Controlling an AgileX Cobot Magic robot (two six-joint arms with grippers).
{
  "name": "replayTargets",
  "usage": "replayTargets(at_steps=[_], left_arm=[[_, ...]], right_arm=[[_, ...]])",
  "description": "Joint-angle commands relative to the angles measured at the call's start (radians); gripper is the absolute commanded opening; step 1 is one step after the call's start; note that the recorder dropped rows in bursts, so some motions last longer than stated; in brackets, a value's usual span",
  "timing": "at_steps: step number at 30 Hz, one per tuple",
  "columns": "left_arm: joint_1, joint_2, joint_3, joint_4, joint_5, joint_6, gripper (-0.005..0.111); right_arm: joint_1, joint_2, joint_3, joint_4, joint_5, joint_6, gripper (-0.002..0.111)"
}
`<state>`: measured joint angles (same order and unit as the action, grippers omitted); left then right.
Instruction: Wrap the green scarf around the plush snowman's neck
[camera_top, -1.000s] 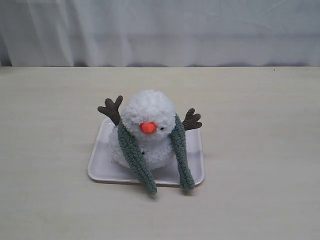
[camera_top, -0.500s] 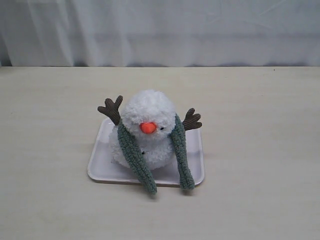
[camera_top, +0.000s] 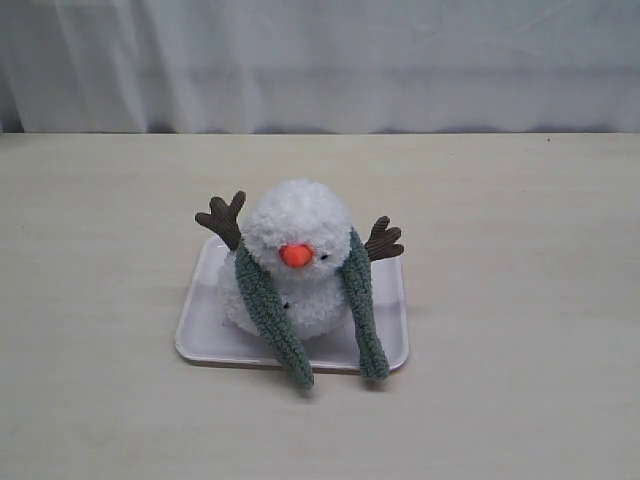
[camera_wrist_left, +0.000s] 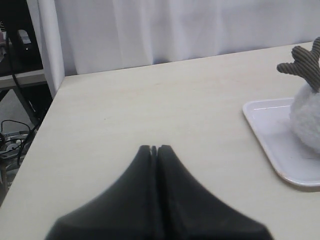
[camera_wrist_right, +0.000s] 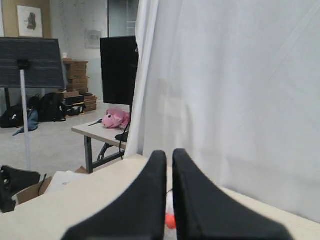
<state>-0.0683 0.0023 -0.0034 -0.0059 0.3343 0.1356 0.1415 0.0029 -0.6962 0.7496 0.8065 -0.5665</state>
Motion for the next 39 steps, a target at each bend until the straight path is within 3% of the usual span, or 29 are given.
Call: replayTargets(at_steps=[1, 9, 15, 20, 26, 39], left_arm=[[0.003, -0.002, 0.003, -0.003, -0.011, -0.002, 0.0], [0.003, -0.002, 0.003, -0.003, -0.011, -0.002, 0.0], [0.003, -0.002, 0.003, -0.003, -0.011, -0.002, 0.0], [0.003, -0.002, 0.003, -0.003, -0.011, -0.002, 0.0], [0.003, -0.002, 0.003, -0.003, -0.011, -0.002, 0.0], [0.003, -0.002, 0.003, -0.003, -0.011, -0.002, 0.0]], right_arm=[[-0.007, -0.003, 0.004, -0.014, -0.058, -0.012, 0.004], [-0.007, -0.003, 0.004, -0.19, -0.066, 0.102, 0.004], [-0.009, -0.003, 0.039, -0.455, -0.146, 0.391, 0.004], [-0.028, -0.003, 0.133, -0.641, -0.313, 0.566, 0.004], [-0.048, -0.003, 0.276, -0.657, -0.514, 0.566, 0.004], [-0.048, -0.003, 0.42, -0.703, -0.574, 0.554, 0.004]])
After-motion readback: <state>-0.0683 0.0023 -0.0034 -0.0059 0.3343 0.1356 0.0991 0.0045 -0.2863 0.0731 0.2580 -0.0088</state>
